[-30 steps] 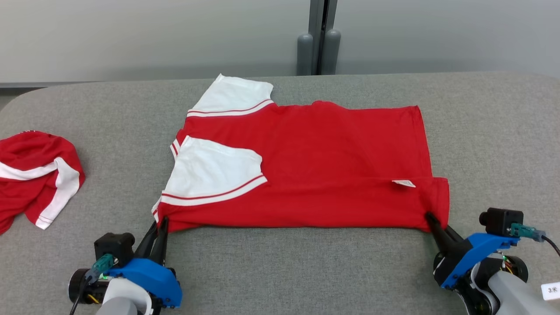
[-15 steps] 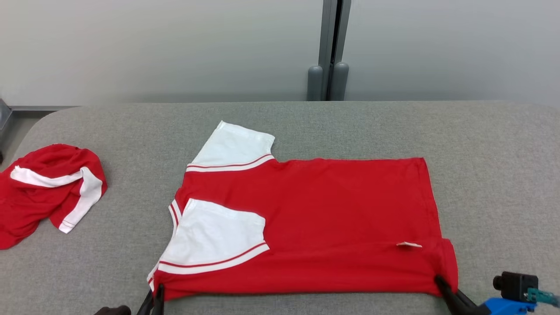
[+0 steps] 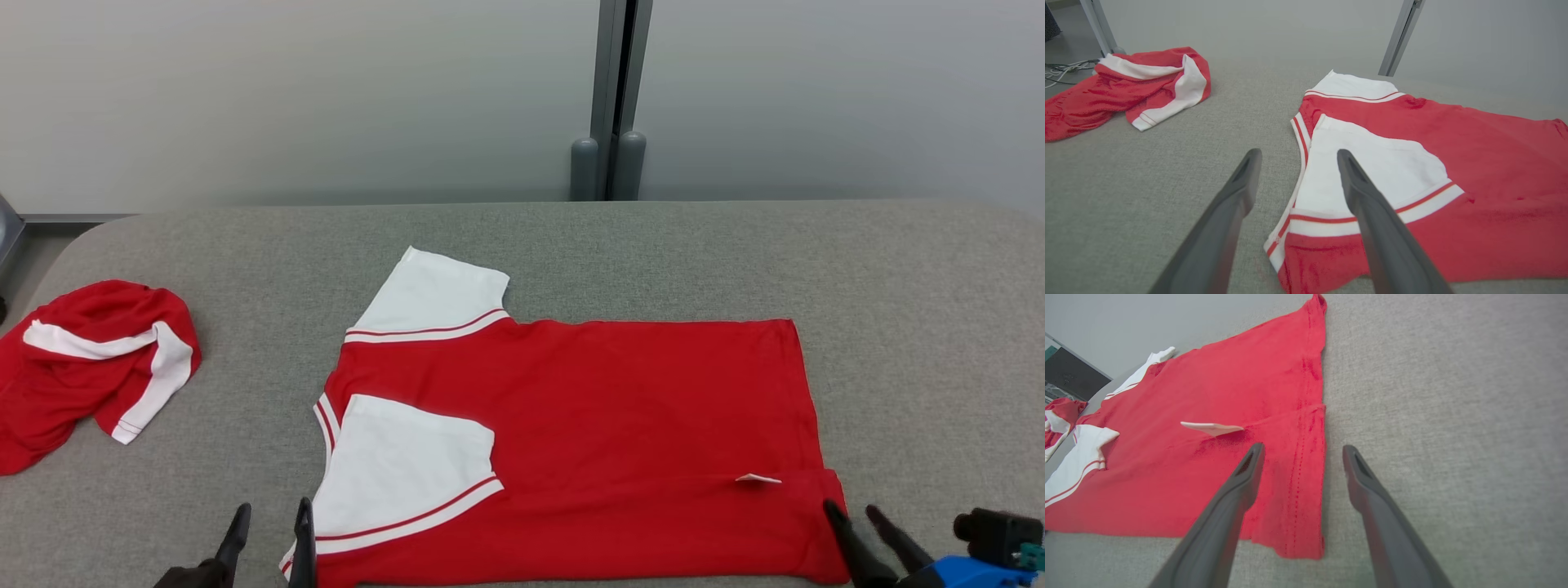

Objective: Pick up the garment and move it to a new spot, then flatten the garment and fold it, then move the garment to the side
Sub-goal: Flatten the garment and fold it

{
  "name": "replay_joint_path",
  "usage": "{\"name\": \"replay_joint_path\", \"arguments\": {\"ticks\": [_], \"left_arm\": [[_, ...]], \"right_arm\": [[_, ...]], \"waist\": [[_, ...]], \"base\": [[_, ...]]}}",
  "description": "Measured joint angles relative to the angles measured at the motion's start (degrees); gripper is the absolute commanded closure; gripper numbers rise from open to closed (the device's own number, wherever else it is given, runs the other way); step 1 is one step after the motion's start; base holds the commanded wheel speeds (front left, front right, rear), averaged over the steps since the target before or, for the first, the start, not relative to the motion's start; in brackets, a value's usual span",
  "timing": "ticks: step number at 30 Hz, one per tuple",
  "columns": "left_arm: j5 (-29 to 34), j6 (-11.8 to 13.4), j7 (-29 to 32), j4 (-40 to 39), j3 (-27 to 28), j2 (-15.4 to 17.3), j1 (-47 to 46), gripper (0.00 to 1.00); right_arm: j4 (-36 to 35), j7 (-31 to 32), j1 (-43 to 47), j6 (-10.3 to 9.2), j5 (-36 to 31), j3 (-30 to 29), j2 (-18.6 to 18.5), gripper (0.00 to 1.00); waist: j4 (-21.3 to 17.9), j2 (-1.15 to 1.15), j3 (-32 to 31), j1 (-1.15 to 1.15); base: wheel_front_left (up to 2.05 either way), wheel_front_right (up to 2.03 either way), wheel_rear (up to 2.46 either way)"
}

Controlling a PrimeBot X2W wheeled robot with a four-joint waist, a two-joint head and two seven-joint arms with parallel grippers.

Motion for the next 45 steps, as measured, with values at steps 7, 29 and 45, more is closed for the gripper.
{"name": "replay_joint_path", "arguments": {"ticks": [7, 29, 45], "left_arm": [[3.6, 0.7, -1.5, -4.1, 4.5, -0.7, -2.7, 0.0], [15.5, -1.7, -1.6, -9.1, 14.8, -0.6, -0.9, 0.0], [15.8, -2.5, 1.7, -10.7, 13.3, 0.7, -0.3, 0.0]], "right_arm": [[-2.3, -3.5, -0.9, 0.0, -6.5, -9.1, 2.9, 0.0], [-15.8, -6.9, 4.0, 0.0, -29.7, -20.7, 12.3, 0.0], [-22.5, -2.1, 7.9, 0.0, -38.0, -22.9, 16.3, 0.0]], "waist": [[0.6, 0.0, -1.3, 0.0], [3.0, 0.01, -3.6, 0.0], [3.0, 0.01, -4.3, 0.01]], "base": [[0.0, 0.0, 0.0], [0.0, 0.0, 0.0], [0.0, 0.0, 0.0]]}}
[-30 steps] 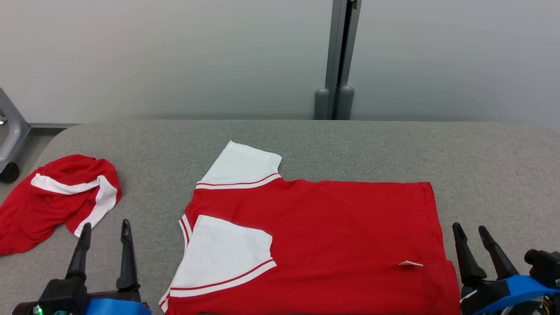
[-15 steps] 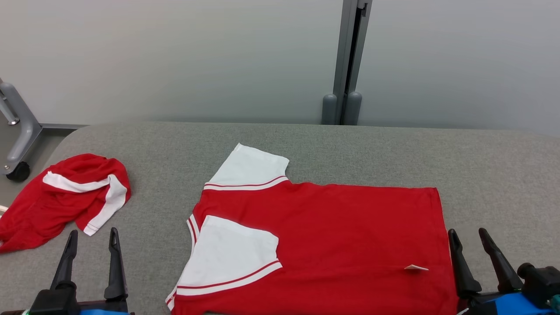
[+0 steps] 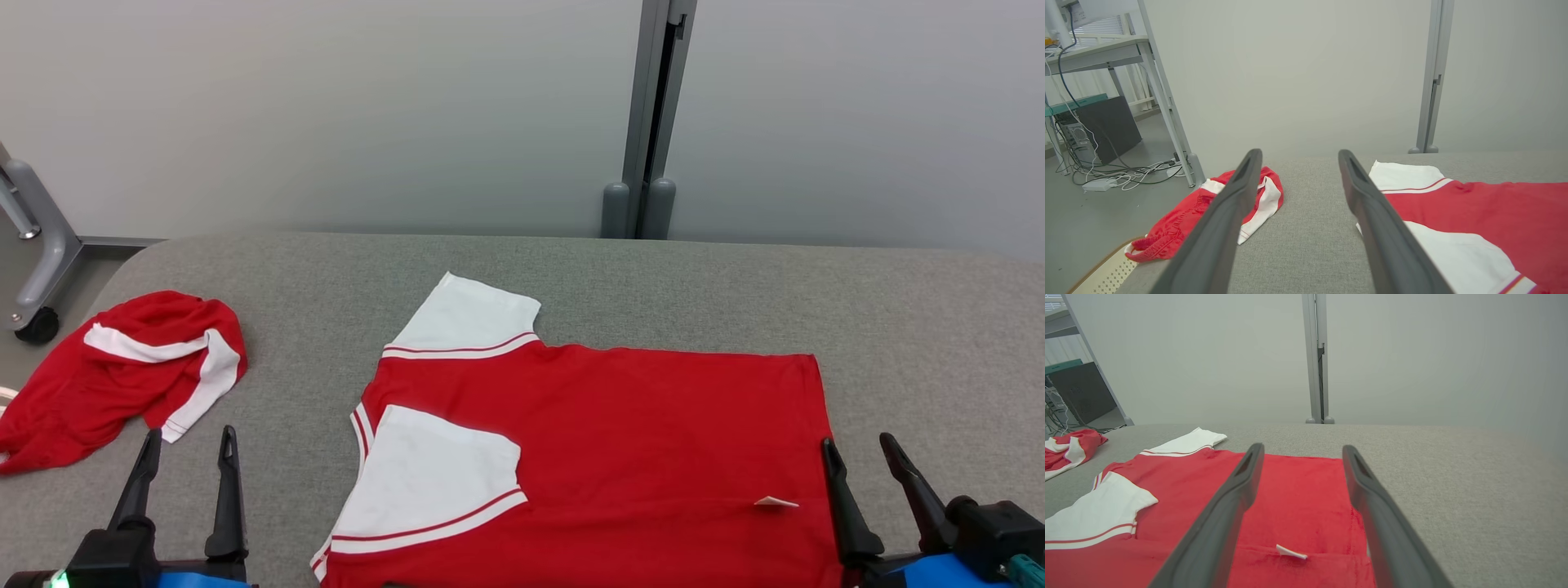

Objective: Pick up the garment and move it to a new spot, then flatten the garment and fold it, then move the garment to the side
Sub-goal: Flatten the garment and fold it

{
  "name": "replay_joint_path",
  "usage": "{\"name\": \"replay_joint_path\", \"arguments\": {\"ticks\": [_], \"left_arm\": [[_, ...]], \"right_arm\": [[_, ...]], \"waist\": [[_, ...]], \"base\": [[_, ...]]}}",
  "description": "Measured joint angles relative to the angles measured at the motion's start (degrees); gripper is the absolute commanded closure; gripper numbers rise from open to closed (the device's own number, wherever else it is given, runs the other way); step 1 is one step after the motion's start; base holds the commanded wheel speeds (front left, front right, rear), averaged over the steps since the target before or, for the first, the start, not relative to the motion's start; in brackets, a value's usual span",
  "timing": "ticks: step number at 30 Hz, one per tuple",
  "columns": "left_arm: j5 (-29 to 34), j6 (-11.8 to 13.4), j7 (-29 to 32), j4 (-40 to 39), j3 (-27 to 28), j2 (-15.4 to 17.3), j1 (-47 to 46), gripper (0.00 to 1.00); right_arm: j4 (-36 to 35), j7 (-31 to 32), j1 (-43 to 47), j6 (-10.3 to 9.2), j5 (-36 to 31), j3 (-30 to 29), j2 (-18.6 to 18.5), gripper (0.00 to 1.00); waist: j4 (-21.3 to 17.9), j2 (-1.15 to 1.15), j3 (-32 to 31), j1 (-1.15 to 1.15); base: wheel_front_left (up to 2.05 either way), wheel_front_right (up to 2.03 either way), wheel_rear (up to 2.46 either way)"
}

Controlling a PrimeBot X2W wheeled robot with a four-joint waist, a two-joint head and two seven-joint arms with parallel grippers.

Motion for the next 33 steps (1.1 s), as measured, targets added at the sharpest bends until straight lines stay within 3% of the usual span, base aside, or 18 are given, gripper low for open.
{"name": "replay_joint_path", "arguments": {"ticks": [33], "left_arm": [[-1.8, 1.3, 1.5, -1.8, -0.1, 0.7, 1.0, 0.0]], "right_arm": [[-3.4, 2.6, 1.2, 0.0, -2.7, -1.7, 2.1, 0.0]], "waist": [[-0.6, 0.0, 0.2, 0.0]], "base": [[0.0, 0.0, 0.0]]}}
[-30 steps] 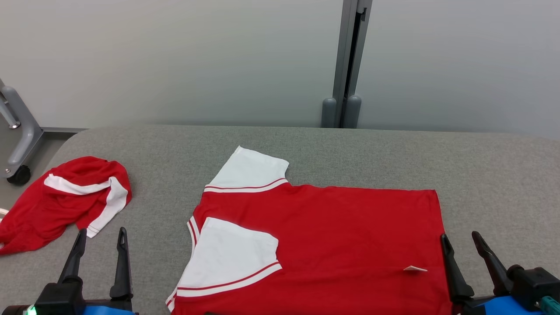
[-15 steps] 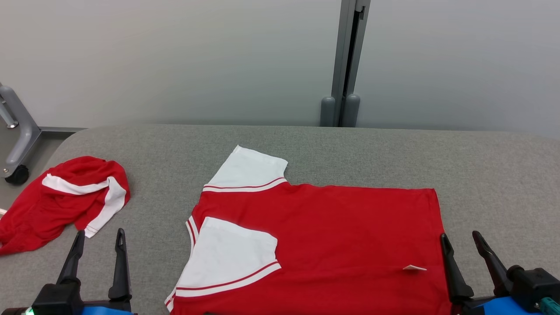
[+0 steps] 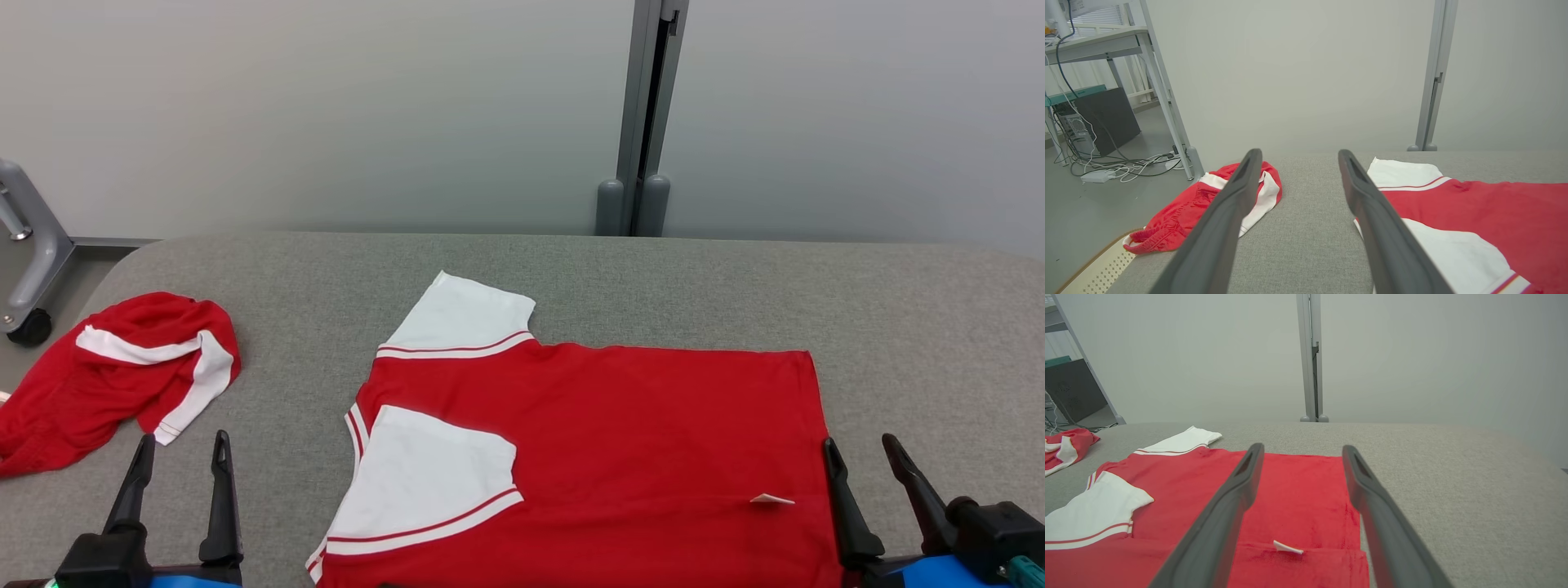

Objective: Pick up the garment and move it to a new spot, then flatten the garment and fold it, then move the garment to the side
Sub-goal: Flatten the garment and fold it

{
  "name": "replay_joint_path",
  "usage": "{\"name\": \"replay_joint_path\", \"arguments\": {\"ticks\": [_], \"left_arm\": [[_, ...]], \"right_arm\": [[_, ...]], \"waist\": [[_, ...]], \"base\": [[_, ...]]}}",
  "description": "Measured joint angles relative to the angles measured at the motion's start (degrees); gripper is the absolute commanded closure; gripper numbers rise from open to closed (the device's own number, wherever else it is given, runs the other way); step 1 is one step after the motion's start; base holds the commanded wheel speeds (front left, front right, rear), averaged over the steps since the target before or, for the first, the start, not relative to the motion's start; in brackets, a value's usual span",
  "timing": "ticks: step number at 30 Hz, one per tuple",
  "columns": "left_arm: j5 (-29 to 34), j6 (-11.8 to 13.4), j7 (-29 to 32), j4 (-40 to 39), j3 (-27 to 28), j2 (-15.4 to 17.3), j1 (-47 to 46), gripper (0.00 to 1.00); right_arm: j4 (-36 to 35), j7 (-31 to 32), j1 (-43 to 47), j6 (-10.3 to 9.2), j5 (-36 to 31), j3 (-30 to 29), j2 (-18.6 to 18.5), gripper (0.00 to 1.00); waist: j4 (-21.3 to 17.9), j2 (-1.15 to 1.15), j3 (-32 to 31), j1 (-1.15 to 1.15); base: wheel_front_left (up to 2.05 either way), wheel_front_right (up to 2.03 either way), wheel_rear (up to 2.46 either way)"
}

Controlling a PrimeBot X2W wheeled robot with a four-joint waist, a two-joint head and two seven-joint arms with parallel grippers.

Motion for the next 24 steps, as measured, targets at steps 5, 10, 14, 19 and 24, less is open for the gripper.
{"name": "replay_joint_path", "arguments": {"ticks": [5, 10, 14, 19, 24], "left_arm": [[-0.3, 0.1, 0.0, 0.0, 0.0, 0.1, 0.1, 0.0], [-1.2, -1.5, 0.4, 0.9, -0.3, 0.8, -4.8, 0.0], [-1.4, -4.2, 2.1, 3.3, -1.0, 2.0, -13.1, 0.0], [-1.7, -8.3, 5.0, 9.0, -2.3, 3.6, -26.9, 0.0], [-1.5, -11.6, 8.3, 16.2, -4.5, 4.3, -41.0, 0.0]], "right_arm": [[0.0, 0.2, 0.0, 0.0, 0.0, -0.2, 0.1, 0.0], [0.5, 0.4, -2.7, 0.0, -0.5, 0.5, -1.6, 0.0], [2.3, 1.1, -9.4, 0.0, -0.4, 1.1, -4.7, 0.0], [7.9, 3.8, -19.8, 0.0, 0.1, 2.7, -8.3, 0.0], [14.7, 4.7, -30.6, 0.0, 2.0, 6.4, -11.3, 0.0]], "waist": [[-0.3, 0.0, 0.3, 0.0], [-1.2, 0.0, 1.5, 0.0], [-2.9, 0.01, 4.1, 0.0], [-5.7, 0.01, 9.6, 0.02], [-8.6, 0.02, 16.6, 0.03]], "base": [[0.0, 0.0, 0.0], [0.0, 0.0, 0.0], [0.0, 0.0, 0.0], [0.0, 0.0, 0.0], [0.0, 0.0, 0.0]]}}
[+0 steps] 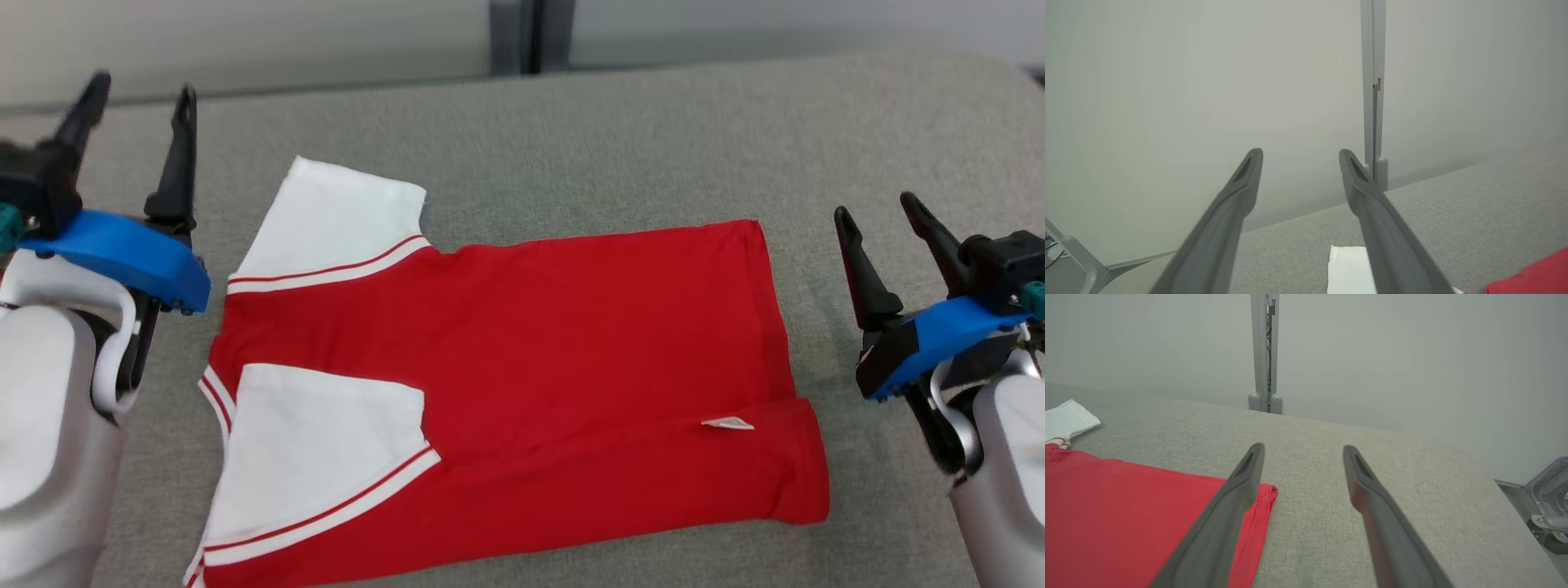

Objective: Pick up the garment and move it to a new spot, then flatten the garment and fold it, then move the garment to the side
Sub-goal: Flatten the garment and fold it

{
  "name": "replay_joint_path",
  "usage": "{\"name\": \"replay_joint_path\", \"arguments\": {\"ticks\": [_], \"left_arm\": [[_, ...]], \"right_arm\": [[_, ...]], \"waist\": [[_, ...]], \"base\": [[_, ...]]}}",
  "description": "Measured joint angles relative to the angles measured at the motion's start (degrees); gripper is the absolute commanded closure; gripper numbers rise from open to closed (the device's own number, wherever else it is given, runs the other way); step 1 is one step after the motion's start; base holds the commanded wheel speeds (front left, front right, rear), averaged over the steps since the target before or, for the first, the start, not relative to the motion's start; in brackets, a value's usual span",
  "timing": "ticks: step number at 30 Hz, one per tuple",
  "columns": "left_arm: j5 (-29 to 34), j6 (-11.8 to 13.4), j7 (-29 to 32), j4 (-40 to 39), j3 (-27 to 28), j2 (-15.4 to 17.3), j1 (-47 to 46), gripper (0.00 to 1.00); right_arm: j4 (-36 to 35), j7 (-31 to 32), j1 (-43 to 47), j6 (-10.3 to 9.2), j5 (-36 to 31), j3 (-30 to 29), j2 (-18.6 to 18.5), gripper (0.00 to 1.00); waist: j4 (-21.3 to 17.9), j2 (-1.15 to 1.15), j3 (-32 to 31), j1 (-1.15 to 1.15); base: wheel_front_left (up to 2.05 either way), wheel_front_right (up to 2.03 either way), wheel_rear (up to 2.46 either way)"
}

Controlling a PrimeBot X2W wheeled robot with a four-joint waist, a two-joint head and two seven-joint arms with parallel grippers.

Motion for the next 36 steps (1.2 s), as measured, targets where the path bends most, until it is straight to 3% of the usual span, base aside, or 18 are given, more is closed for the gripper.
{"name": "replay_joint_path", "arguments": {"ticks": [6, 14, 22, 33, 34, 35, 36], "left_arm": [[0.2, -2.3, 3.8, 10.2, -4.0, 0.1, -12.6, 0.0], [-1.8, -2.9, 7.9, 22.9, -10.9, 1.2, -22.3, 0.0], [-8.3, -3.1, 12.4, 30.6, -19.4, 3.0, -25.1, 0.0], [-15.5, -3.1, 13.5, 36.1, -25.6, 4.2, -27.4, 0.0], [-15.8, -3.1, 13.8, 36.5, -26.2, 4.2, -27.8, 0.54], [-16.4, -3.1, 13.9, 36.7, -26.8, 4.1, -28.1, 0.63], [-16.9, -3.1, 13.9, 36.8, -27.3, 4.0, -28.2, 1.0]], "right_arm": [[7.1, 0.1, -9.7, 0.0, 2.6, 6.5, -1.5, 0.0], [12.5, -0.8, -17.3, 0.0, 8.2, 15.4, -1.8, 0.0], [13.8, -1.7, -20.8, 0.0, 13.0, 21.1, -2.2, 0.0], [12.1, -1.2, -22.2, 0.0, 19.0, 26.1, -4.0, 0.0], [11.9, -0.8, -22.2, 0.0, 19.5, 26.5, -4.1, 0.0], [11.7, -0.5, -22.2, 0.0, 20.1, 27.0, -4.2, 0.0], [11.5, -0.2, -22.2, 0.0, 20.8, 27.3, -4.3, 0.0]], "waist": [[-2.2, 0.0, 7.1, -0.01], [-4.6, 0.01, 12.1, -0.01], [-6.6, 0.0, 13.8, -0.02], [-8.6, -0.02, 15.5, -0.03], [-8.6, -0.02, 15.5, -0.03], [-8.6, -0.02, 15.5, -0.03], [-8.6, -0.02, 15.5, -0.03]], "base": [[0.0, 0.0, 0.0], [0.0, 0.0, 0.0], [0.0, 0.0, 0.0], [0.0, 0.0, 0.0], [0.0, 0.0, 0.0], [0.0, 0.0, 0.0], [0.0, 0.0, 0.0]]}}
